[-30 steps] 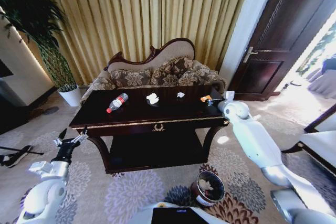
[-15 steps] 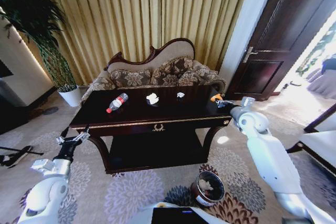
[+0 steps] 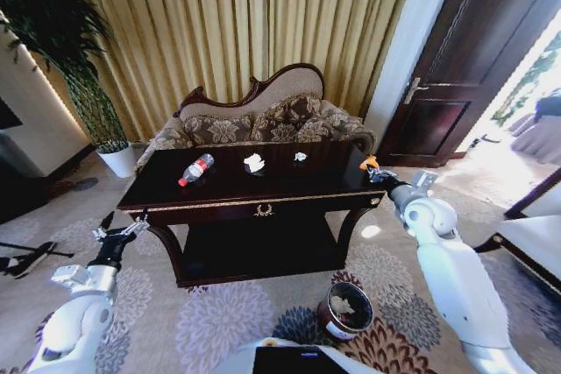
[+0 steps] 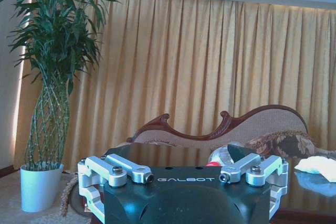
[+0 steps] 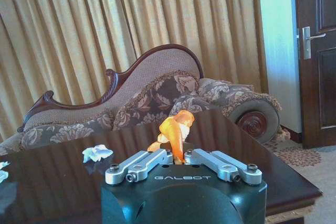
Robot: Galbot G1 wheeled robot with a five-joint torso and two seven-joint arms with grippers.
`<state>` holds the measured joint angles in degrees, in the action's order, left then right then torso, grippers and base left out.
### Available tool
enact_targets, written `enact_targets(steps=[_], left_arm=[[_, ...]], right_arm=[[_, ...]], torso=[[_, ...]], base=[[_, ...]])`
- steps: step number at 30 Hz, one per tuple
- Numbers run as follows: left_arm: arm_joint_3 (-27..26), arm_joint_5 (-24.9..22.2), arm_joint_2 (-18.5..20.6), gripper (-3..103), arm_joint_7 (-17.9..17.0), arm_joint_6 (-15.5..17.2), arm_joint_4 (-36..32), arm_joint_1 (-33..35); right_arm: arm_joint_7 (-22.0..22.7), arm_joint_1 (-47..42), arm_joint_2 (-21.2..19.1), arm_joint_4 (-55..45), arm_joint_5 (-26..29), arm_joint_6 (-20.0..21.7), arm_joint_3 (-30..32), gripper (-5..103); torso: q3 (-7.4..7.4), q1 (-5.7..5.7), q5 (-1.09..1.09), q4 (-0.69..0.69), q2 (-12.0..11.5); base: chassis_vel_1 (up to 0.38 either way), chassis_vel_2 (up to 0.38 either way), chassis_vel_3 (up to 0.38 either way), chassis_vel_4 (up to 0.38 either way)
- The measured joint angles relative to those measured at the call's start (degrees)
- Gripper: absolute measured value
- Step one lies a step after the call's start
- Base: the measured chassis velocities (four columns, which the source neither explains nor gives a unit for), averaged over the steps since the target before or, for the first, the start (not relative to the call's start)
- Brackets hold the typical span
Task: Move to the front of the table and place the trash on the table into the trash bin.
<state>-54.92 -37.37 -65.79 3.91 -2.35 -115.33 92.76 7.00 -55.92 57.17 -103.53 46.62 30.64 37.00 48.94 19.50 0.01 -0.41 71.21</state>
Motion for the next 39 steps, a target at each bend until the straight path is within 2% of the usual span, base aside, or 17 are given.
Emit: enact_targets(steps=[35, 39], left_arm=[[0.04, -0.07, -0.16, 100, -0.01, -0.01, 0.04, 0.03], [0.03, -0.05, -0.16, 100, -0.01, -0.02, 0.01, 0.0]], right_arm=[[-0.4, -1.87, 0.21, 0.05, -0.75, 0.06, -0.11, 4], [-1.04, -2.72, 0.93, 0.37, -2.39, -0.85, -0.23, 4]], torso=[[0.0, 0.0, -0.01, 0.01, 0.0], [0.0, 0.0, 0.0, 0.0, 0.0]], base=[[0.091, -0.094, -0.095, 0.097], [0.114, -0.11, -0.111, 0.102]])
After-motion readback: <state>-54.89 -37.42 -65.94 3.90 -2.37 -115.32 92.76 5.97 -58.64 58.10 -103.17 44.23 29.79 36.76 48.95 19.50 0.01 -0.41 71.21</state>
